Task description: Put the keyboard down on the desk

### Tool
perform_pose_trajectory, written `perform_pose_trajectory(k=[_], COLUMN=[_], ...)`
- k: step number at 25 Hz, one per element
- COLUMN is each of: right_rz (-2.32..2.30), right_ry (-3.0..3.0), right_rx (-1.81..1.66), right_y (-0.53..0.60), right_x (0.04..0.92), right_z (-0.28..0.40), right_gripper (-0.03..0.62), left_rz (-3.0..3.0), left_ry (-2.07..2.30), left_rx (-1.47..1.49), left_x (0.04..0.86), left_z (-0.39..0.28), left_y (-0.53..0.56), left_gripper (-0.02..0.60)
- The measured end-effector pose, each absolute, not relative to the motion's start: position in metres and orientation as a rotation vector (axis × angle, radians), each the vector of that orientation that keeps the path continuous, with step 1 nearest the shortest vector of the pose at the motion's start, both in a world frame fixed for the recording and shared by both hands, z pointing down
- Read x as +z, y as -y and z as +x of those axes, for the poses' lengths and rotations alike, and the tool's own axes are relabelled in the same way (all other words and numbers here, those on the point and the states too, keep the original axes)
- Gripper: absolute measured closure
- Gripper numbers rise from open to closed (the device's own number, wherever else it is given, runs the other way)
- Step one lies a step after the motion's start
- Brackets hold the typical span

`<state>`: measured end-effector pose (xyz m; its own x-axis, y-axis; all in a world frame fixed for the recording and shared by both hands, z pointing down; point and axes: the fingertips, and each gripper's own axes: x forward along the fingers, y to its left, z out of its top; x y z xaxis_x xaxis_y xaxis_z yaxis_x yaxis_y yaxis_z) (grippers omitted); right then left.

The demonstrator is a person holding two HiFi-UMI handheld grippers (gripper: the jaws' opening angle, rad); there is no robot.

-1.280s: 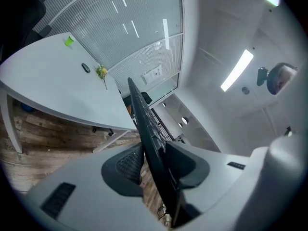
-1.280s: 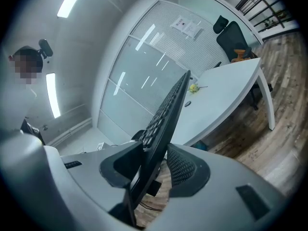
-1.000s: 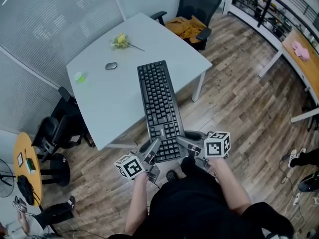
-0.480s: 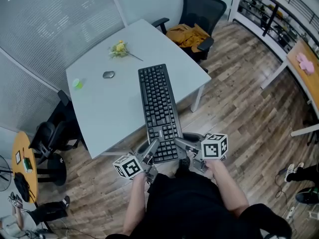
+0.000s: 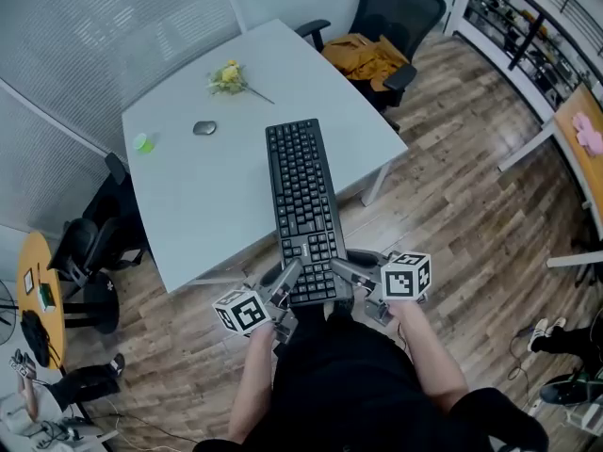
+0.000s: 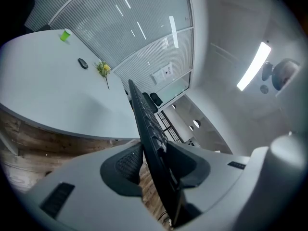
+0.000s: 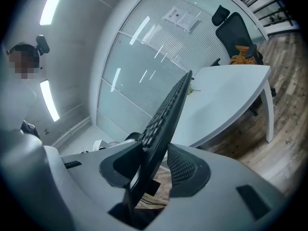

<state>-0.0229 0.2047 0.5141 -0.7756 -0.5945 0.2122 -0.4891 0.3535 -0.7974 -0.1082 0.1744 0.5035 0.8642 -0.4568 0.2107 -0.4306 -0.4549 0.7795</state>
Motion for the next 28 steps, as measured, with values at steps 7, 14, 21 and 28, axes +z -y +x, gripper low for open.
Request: perform_pose_trajectory(k=[7, 14, 21, 28], right_rz=[-0.982, -0.966, -0.971, -0.976], right_ry=[-2.493, -2.538, -2.567, -2.535], right_rx=[-1.484, -1.498, -1.498, -1.547], right_y=[-0.135, -0.056, 0.011, 0.05], right_x=[0.528, 0.525, 0.522, 0.536], right_z=[-0.019, -0.038, -0.052, -0.063], right_gripper=[0.422, 0.421, 0.421, 0.418], left_rz=[2.041, 2.032, 2.029, 1.993], left_ry=[0.666, 0.684, 0.688, 0.693], left_rx=[-0.052, -0.107, -0.134, -0.13], left_x=[0.519, 0.518, 0.516, 0.53], left_z=[-0.105, -0.125, -0.139, -0.15], left_y=[-0.108, -0.033, 0.034, 0.072], left_gripper=[0.449, 0.449, 0.449, 0.449])
